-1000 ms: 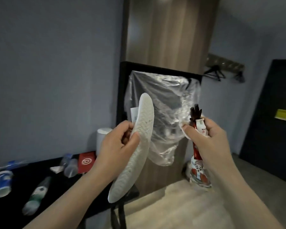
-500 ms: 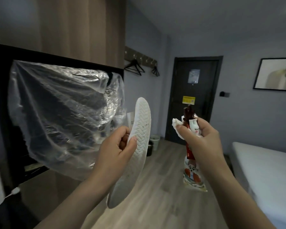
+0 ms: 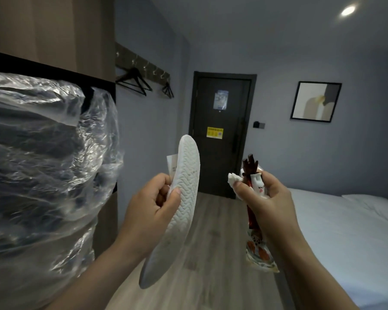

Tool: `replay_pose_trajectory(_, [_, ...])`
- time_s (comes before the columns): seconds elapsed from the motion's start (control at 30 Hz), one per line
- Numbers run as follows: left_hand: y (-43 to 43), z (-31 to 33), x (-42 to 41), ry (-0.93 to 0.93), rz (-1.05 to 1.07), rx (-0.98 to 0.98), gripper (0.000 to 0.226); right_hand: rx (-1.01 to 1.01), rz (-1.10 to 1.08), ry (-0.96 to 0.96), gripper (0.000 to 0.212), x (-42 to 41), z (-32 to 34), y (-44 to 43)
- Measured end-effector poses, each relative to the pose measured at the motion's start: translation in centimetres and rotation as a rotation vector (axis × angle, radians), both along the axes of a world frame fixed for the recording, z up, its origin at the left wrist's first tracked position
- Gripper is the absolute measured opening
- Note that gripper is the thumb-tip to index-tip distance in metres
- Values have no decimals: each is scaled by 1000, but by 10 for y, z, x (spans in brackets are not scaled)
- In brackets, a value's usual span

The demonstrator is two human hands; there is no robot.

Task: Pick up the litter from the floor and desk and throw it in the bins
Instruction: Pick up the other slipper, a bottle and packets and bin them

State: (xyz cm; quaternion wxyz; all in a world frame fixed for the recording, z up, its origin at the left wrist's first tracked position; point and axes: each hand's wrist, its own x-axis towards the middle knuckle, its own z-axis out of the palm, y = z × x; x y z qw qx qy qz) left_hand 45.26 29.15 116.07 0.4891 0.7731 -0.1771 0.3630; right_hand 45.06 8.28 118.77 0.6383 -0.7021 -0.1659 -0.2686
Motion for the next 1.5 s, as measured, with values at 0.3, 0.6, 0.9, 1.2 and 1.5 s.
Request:
replay_pose_trajectory(0.3, [11,-10,163,30,-35,18,17,5,-38,23,14,166,-18,8])
replay_pose_trajectory(0.6, [65,-17,331,55,76,63,20,-31,28,56,13,352,-20,55])
replay_pose_trajectory(0.9, [163,-49,505,101,173,102,19,-54,36,105,24,531,-51,140])
replay_pose_trajectory(1.2, [233,-66,681,186,138,69,18,-101,-55,195,27,692,-67,200])
replay_pose_trajectory(1.5, [242,-101,861,250,189,82,16,-123,-70,244,15,867,-102,198])
